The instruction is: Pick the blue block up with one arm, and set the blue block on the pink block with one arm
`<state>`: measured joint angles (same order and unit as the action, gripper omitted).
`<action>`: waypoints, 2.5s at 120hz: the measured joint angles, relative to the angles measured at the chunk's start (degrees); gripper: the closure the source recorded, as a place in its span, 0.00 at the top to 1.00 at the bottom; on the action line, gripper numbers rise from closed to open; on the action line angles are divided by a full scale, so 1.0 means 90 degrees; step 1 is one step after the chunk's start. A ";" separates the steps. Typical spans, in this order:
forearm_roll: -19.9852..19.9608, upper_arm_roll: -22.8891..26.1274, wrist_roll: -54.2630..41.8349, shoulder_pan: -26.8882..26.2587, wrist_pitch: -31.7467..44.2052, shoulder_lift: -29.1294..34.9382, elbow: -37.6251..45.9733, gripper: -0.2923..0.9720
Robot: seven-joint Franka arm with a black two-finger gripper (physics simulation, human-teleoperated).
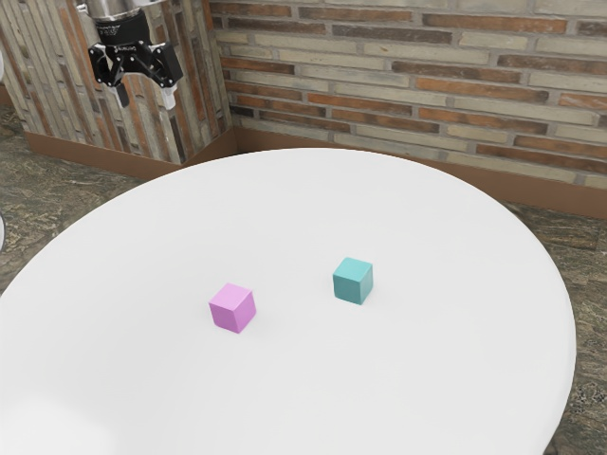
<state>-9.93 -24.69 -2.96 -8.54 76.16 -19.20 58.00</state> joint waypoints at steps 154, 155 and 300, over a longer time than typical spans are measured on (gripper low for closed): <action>-0.0275 0.0105 0.3373 -0.2573 0.2956 -0.2943 -0.0778 0.77; -0.0287 0.0107 0.3380 -0.2562 0.2973 -0.2961 -0.0778 0.77; -0.0750 0.0320 0.2324 -0.2347 0.3611 -0.2974 0.0624 0.77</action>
<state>-16.68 -21.81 17.96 -29.67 108.66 -45.96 63.62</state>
